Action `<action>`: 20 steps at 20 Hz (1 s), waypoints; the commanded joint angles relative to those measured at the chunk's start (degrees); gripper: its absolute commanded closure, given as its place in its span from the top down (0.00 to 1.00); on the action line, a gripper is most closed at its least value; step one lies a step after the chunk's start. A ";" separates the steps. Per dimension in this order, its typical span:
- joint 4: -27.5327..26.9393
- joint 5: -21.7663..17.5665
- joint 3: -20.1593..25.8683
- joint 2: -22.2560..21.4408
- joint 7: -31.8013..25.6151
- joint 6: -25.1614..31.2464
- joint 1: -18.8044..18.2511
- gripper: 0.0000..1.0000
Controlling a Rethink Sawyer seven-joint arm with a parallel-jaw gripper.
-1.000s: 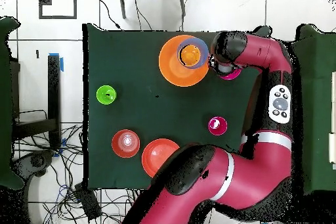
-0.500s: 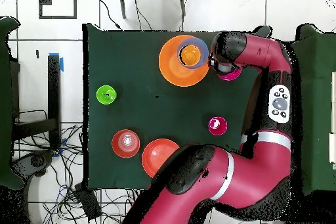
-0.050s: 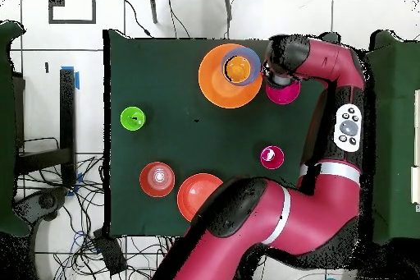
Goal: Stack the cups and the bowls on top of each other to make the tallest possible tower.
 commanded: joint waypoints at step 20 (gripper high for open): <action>-3.85 -2.79 6.60 2.01 -20.08 0.97 -0.52 1.00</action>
